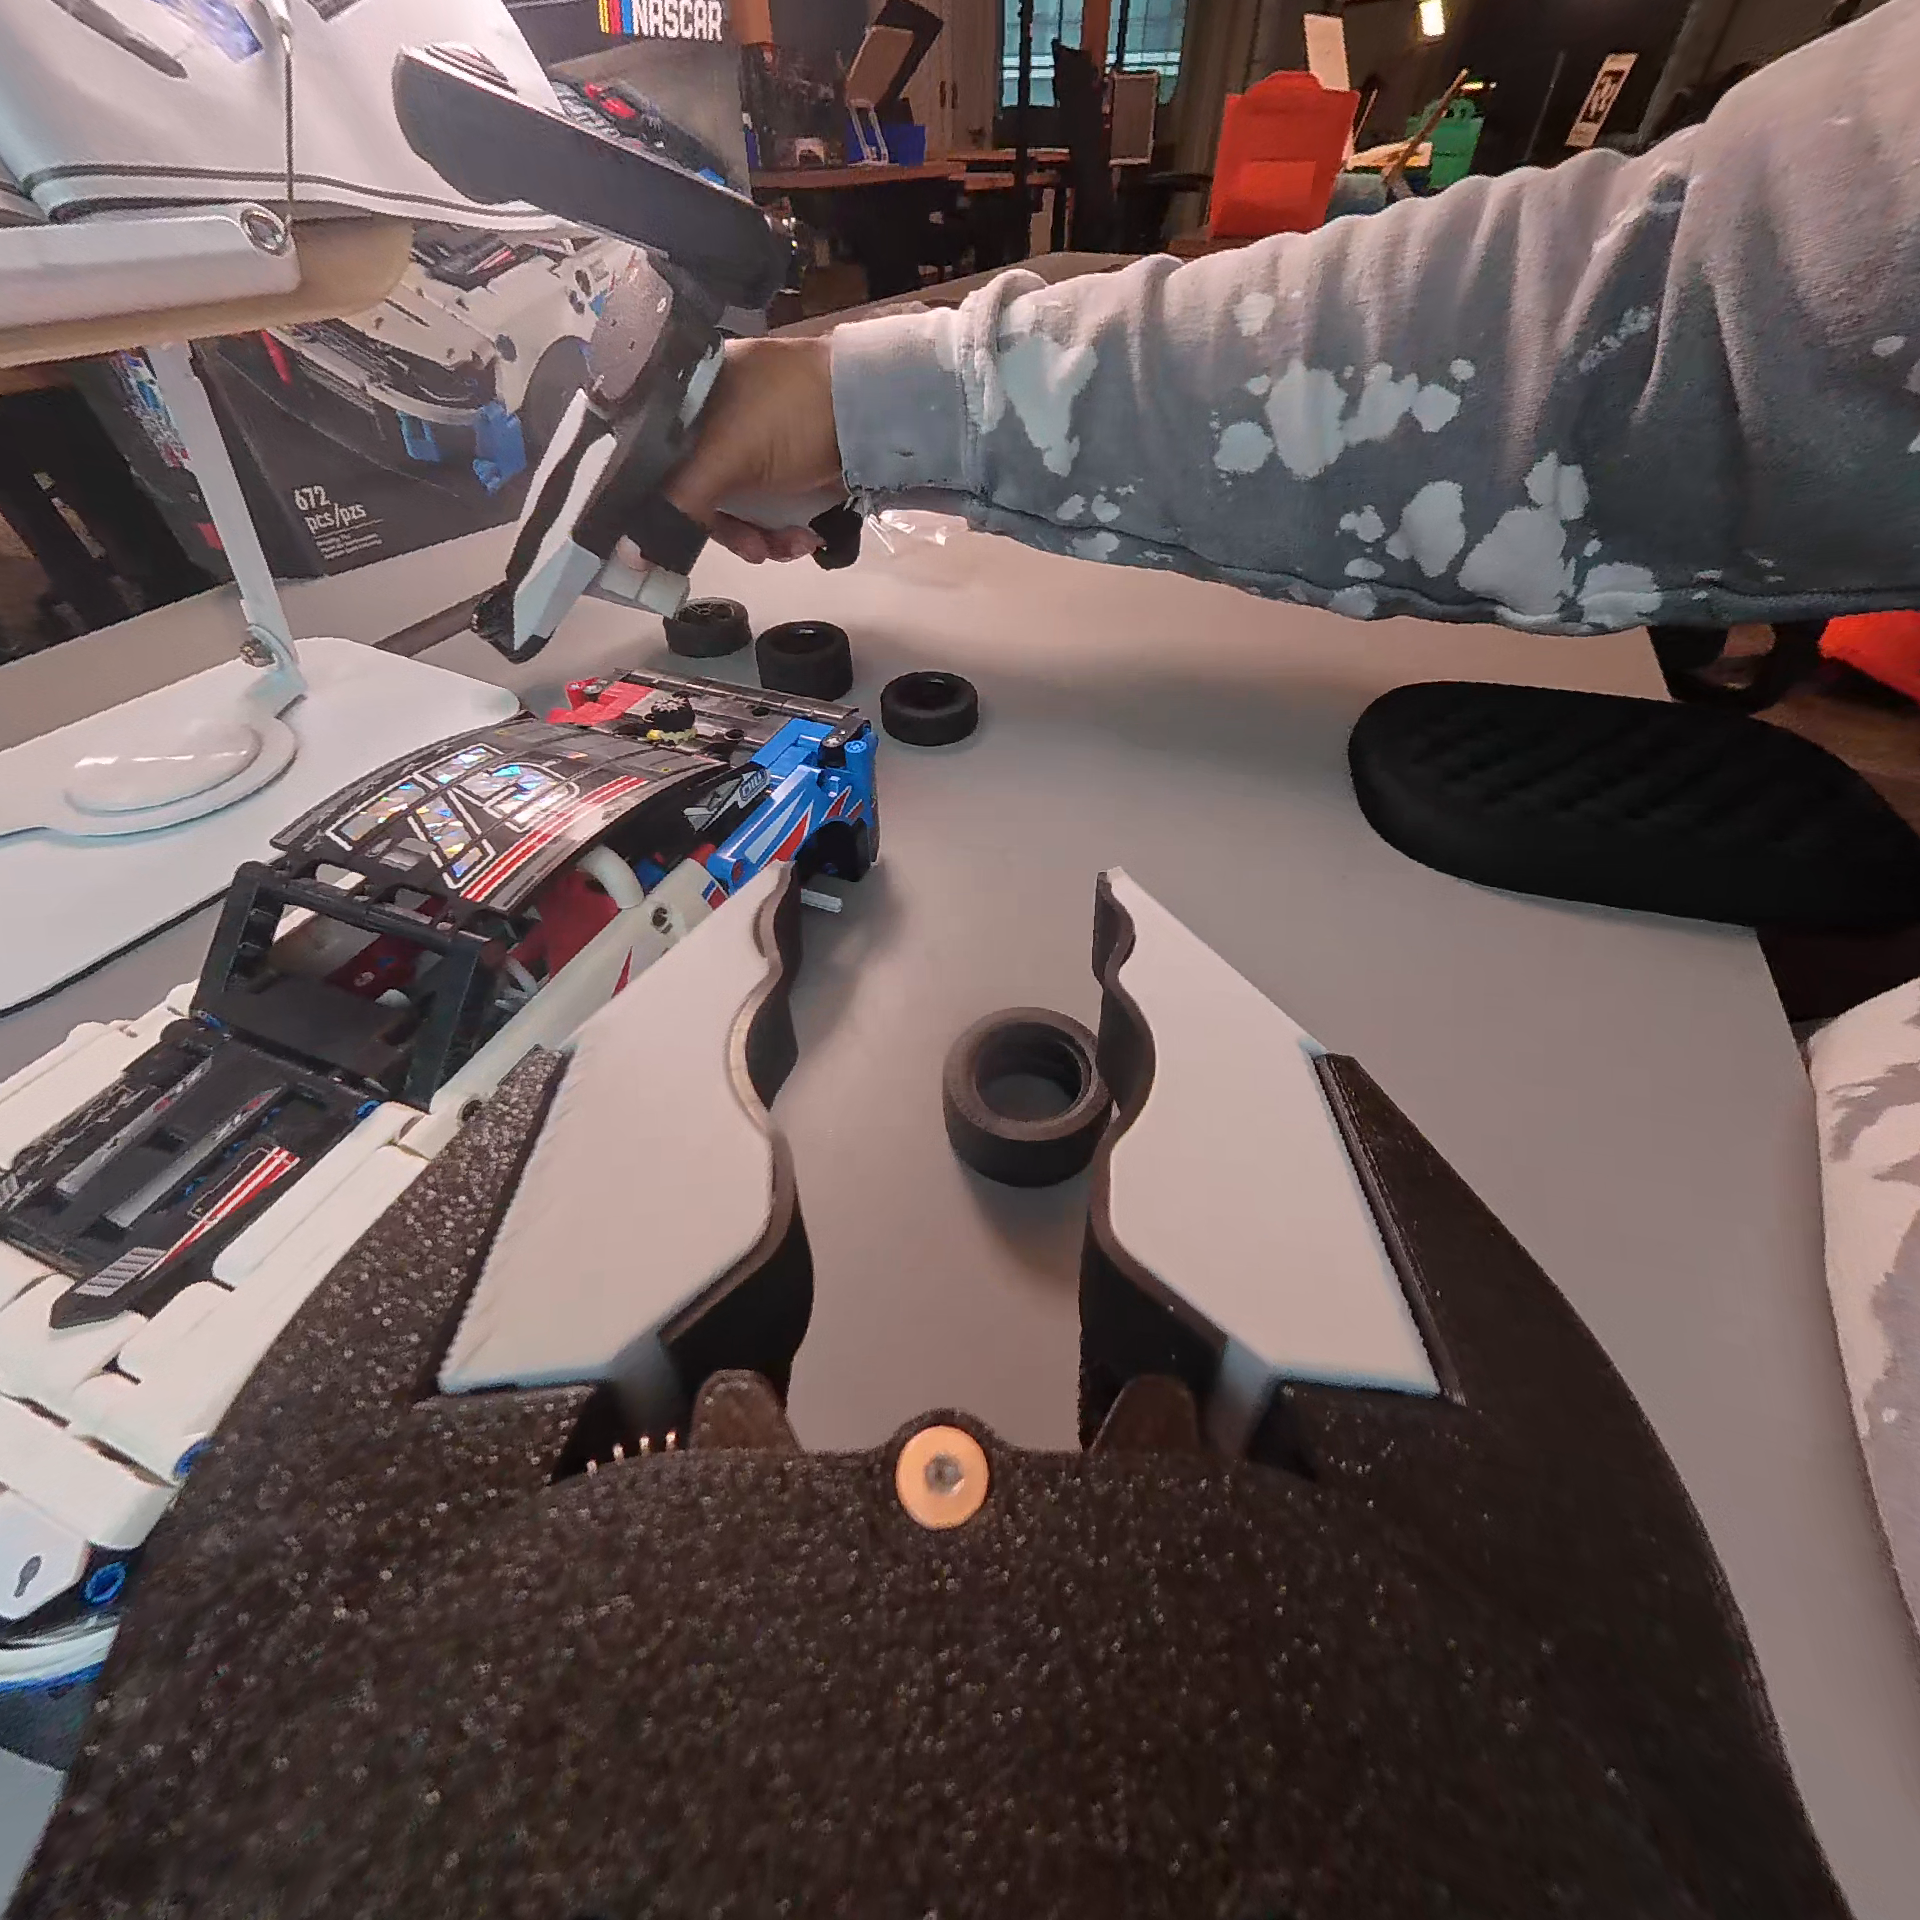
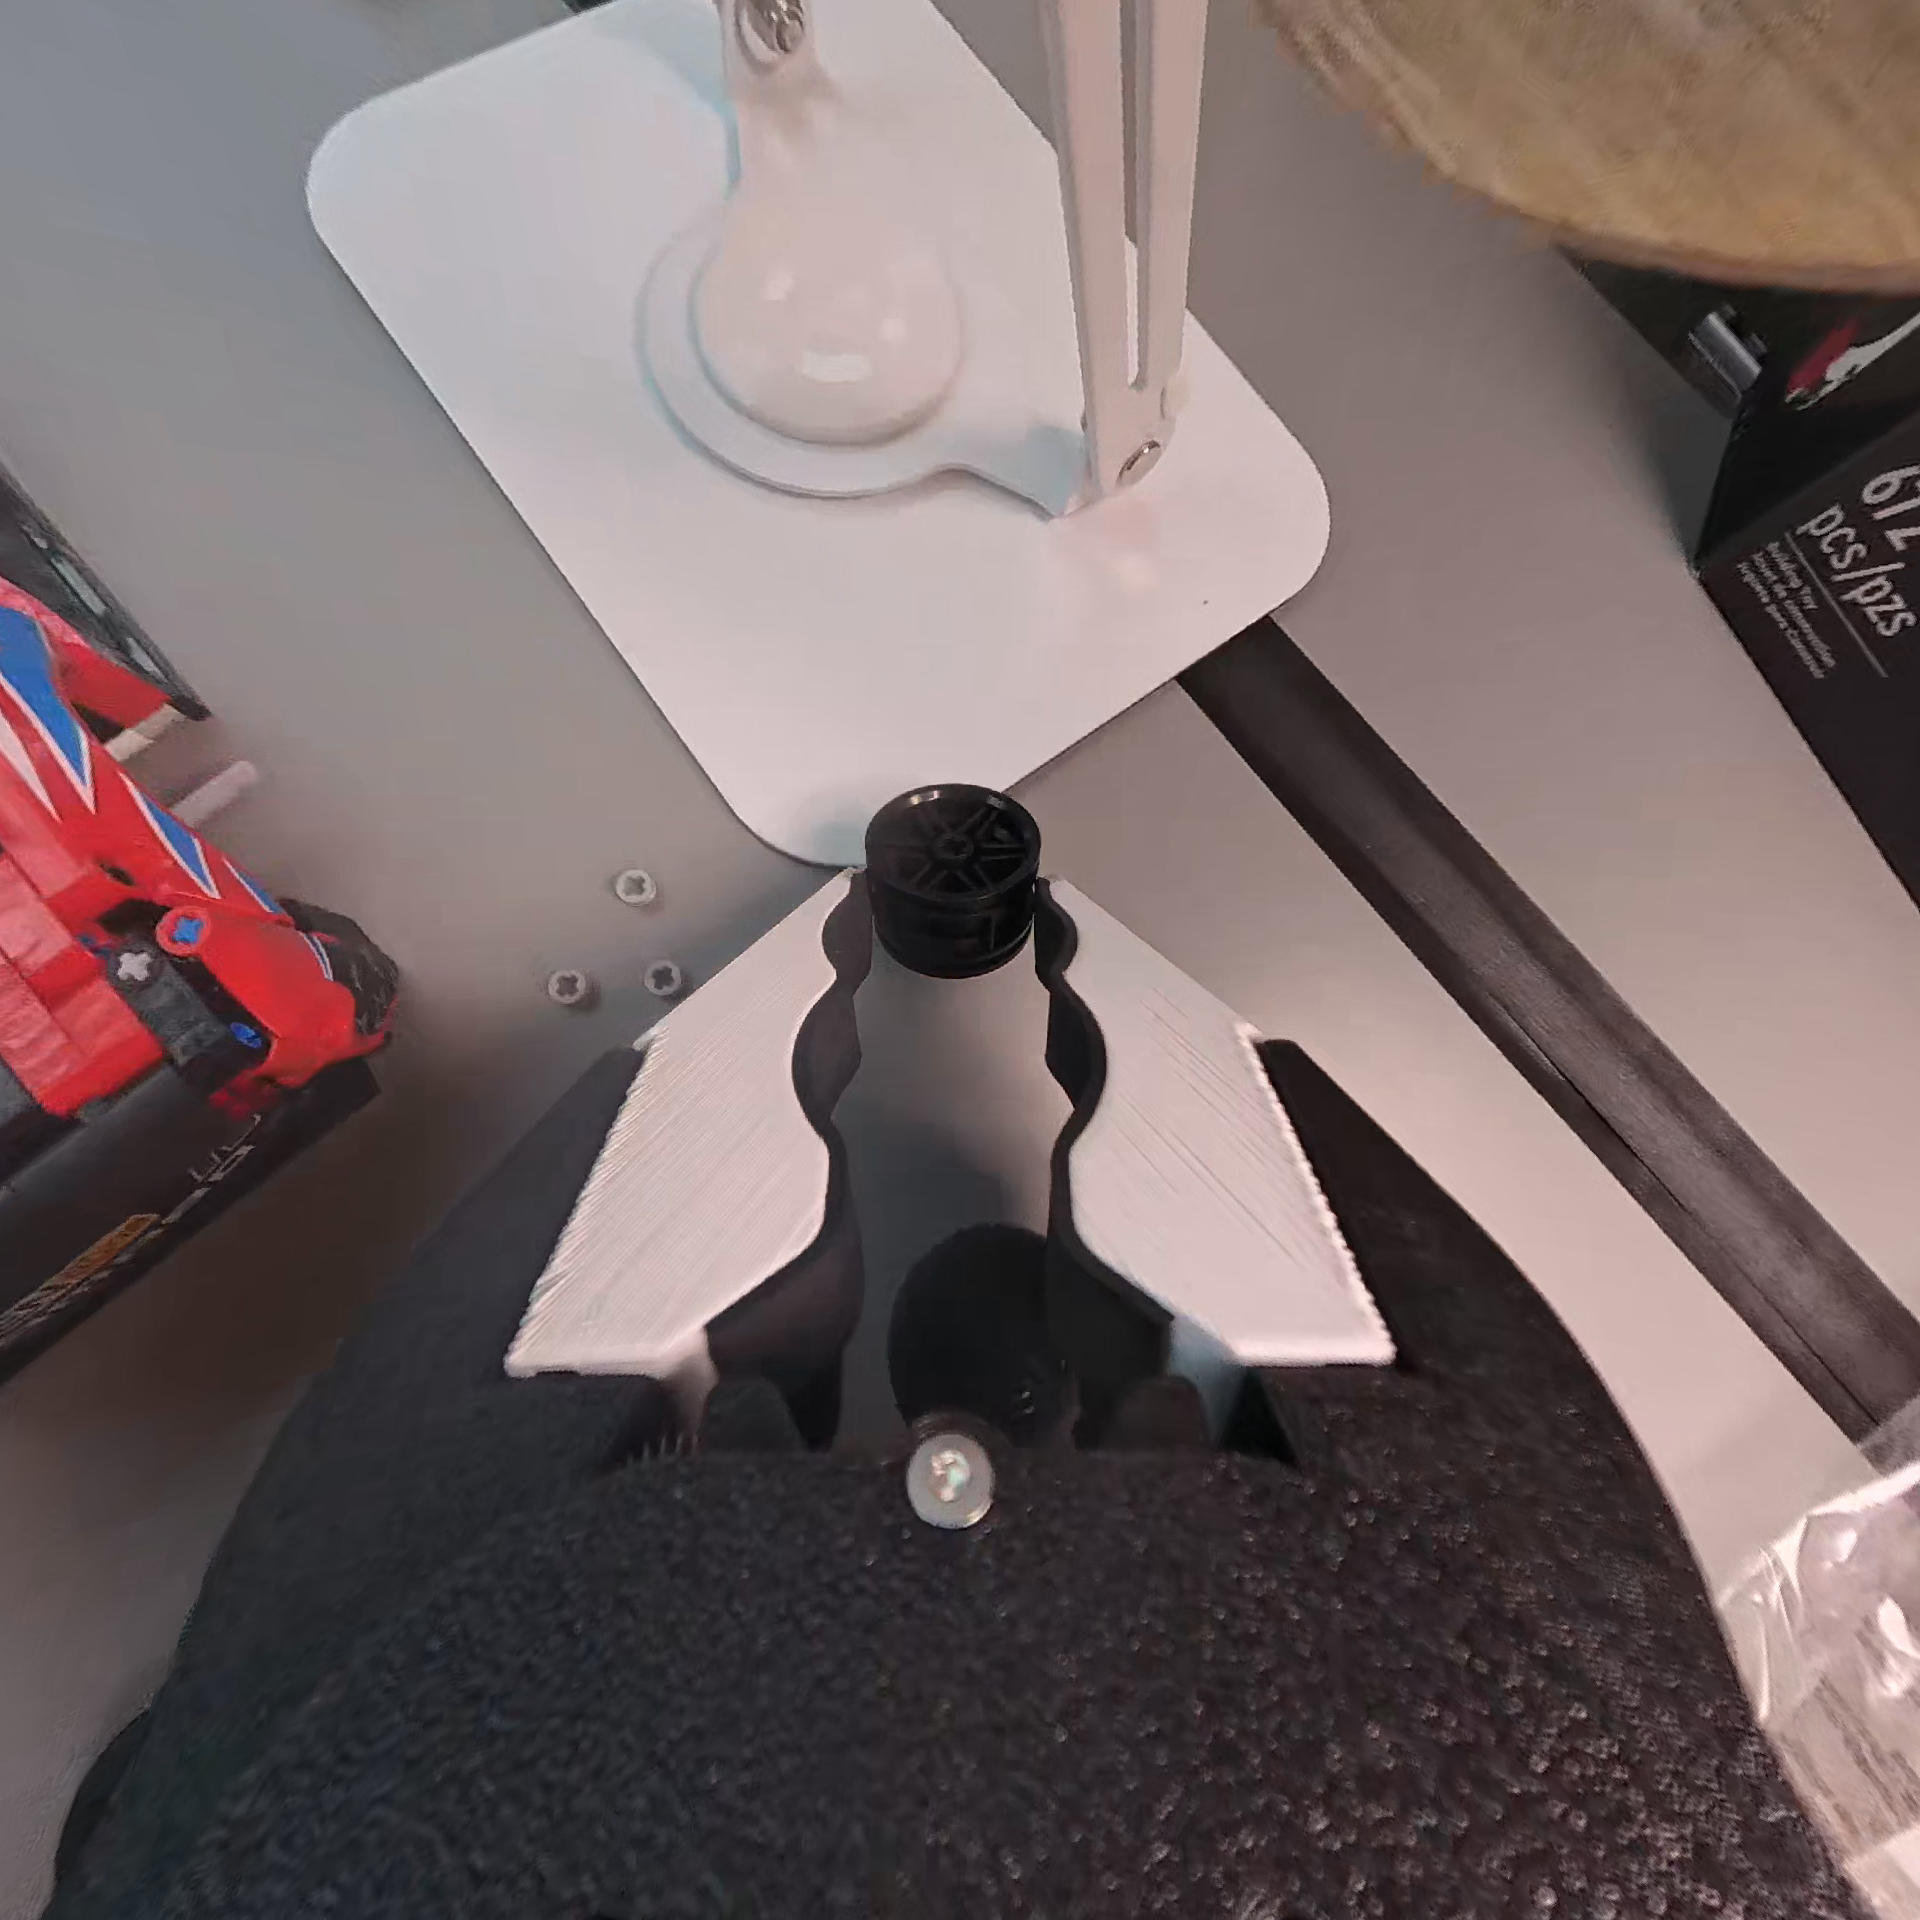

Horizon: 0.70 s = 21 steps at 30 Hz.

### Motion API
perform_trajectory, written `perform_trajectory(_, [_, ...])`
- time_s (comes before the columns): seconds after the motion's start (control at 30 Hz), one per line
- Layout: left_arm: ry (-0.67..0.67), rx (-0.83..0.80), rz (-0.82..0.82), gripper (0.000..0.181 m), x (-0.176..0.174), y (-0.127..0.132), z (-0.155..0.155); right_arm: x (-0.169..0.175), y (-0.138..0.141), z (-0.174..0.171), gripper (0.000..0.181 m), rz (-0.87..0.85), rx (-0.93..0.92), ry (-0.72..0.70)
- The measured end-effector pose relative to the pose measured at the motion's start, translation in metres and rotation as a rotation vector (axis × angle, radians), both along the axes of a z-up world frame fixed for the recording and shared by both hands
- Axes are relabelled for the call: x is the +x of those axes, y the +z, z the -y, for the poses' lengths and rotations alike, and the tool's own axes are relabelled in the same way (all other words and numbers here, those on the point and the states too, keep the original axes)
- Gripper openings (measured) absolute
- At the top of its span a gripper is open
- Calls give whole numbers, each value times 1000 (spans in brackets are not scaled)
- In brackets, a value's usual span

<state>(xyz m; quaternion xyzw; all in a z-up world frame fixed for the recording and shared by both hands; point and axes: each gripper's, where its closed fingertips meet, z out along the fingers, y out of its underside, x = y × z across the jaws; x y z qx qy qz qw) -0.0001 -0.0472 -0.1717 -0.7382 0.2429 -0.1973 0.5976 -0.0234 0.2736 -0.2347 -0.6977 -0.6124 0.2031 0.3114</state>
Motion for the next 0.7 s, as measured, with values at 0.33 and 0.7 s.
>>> perform_trajectory(0.33, [2, -14, 14, 53, -1, 0, 0, 16, -20, -13, 36, 129, 39, -69])
perform_trajectory(0.7, [-12, -101, 1, 54, -4, -11, 0, 47, 51, 34, 52, -134, 15, -25])
